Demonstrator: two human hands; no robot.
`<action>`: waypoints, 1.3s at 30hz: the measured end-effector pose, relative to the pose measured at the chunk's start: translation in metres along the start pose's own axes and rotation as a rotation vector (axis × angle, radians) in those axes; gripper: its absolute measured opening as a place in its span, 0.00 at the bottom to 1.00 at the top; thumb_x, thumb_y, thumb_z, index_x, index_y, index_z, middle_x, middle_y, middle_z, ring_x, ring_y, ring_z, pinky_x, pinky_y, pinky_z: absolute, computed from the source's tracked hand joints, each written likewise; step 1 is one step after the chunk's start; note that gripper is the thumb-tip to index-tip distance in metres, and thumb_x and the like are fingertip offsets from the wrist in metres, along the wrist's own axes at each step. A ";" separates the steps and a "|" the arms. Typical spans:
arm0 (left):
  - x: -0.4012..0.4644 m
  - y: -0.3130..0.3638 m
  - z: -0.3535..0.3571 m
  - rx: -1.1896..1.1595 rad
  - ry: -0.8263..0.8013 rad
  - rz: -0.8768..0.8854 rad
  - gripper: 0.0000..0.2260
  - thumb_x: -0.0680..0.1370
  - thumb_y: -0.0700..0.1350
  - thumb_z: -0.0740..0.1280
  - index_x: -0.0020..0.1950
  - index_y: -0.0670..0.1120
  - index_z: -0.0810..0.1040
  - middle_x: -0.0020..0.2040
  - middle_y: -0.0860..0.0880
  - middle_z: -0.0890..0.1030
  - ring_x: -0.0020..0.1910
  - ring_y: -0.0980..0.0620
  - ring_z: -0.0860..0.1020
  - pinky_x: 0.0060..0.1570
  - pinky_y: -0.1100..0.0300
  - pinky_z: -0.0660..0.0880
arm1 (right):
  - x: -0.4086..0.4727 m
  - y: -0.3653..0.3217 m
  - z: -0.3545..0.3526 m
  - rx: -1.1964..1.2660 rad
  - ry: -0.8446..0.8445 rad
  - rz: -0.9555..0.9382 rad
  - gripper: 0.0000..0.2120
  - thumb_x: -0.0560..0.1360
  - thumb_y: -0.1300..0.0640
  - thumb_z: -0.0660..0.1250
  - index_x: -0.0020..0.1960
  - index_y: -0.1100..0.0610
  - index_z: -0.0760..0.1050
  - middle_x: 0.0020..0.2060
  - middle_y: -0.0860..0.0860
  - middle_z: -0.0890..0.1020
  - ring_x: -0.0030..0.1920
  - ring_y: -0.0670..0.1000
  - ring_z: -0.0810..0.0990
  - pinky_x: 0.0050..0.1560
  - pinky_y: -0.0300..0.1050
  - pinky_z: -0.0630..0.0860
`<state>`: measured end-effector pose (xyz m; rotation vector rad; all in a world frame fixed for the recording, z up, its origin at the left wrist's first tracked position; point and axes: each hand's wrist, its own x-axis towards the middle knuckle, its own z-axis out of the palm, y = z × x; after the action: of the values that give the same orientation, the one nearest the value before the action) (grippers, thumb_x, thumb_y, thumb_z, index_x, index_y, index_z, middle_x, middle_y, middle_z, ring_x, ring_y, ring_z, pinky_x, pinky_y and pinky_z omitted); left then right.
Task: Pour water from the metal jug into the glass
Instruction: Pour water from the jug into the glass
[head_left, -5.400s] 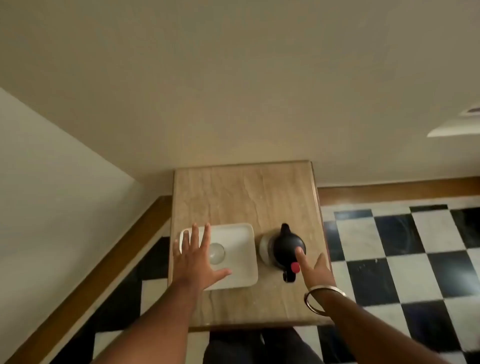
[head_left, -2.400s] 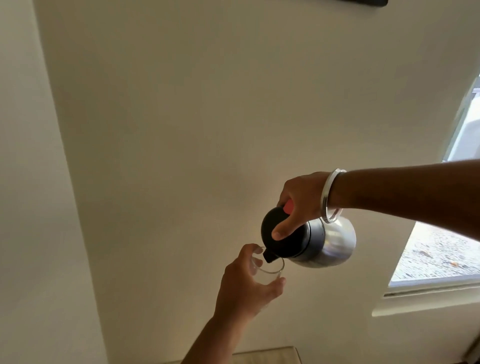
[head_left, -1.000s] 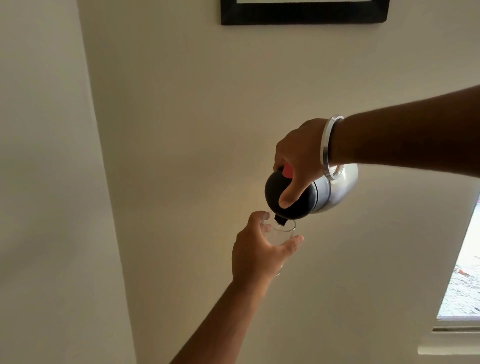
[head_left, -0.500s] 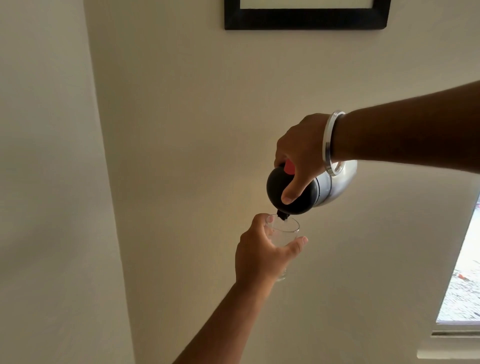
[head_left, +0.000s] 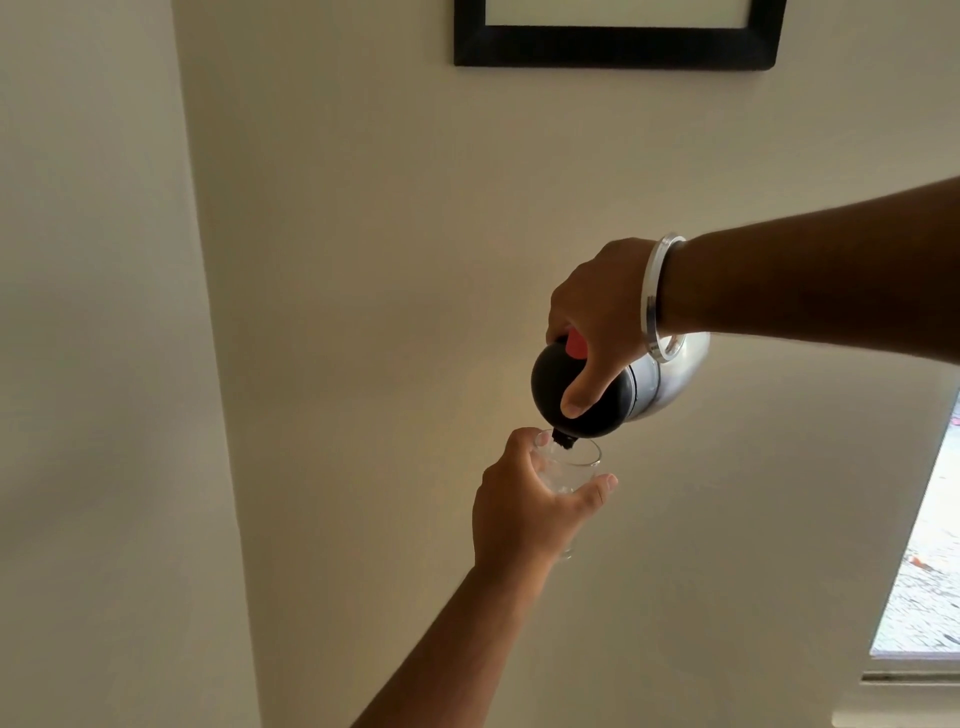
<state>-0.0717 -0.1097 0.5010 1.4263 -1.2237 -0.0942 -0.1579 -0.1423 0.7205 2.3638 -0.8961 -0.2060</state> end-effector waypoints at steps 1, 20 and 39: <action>0.000 -0.001 0.000 -0.001 -0.002 0.000 0.34 0.60 0.66 0.76 0.60 0.52 0.75 0.50 0.54 0.82 0.44 0.60 0.77 0.43 0.63 0.76 | 0.001 0.000 0.001 0.000 0.000 -0.001 0.36 0.57 0.21 0.66 0.54 0.45 0.81 0.40 0.41 0.84 0.41 0.48 0.82 0.48 0.49 0.81; 0.007 -0.015 -0.004 -0.017 0.019 -0.022 0.33 0.59 0.67 0.77 0.58 0.54 0.75 0.47 0.55 0.80 0.43 0.59 0.76 0.36 0.72 0.69 | 0.018 0.001 0.016 0.062 -0.005 -0.012 0.36 0.57 0.21 0.66 0.54 0.45 0.80 0.36 0.39 0.80 0.38 0.45 0.79 0.40 0.44 0.74; -0.003 -0.029 0.009 0.118 0.029 -0.090 0.34 0.59 0.70 0.75 0.58 0.56 0.73 0.49 0.57 0.80 0.44 0.58 0.78 0.38 0.68 0.72 | 0.031 0.012 0.067 0.280 -0.058 -0.063 0.45 0.52 0.18 0.62 0.57 0.48 0.81 0.39 0.40 0.83 0.42 0.46 0.81 0.50 0.49 0.80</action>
<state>-0.0623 -0.1208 0.4746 1.5808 -1.1572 -0.0632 -0.1636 -0.2017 0.6753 2.6589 -0.9296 -0.1853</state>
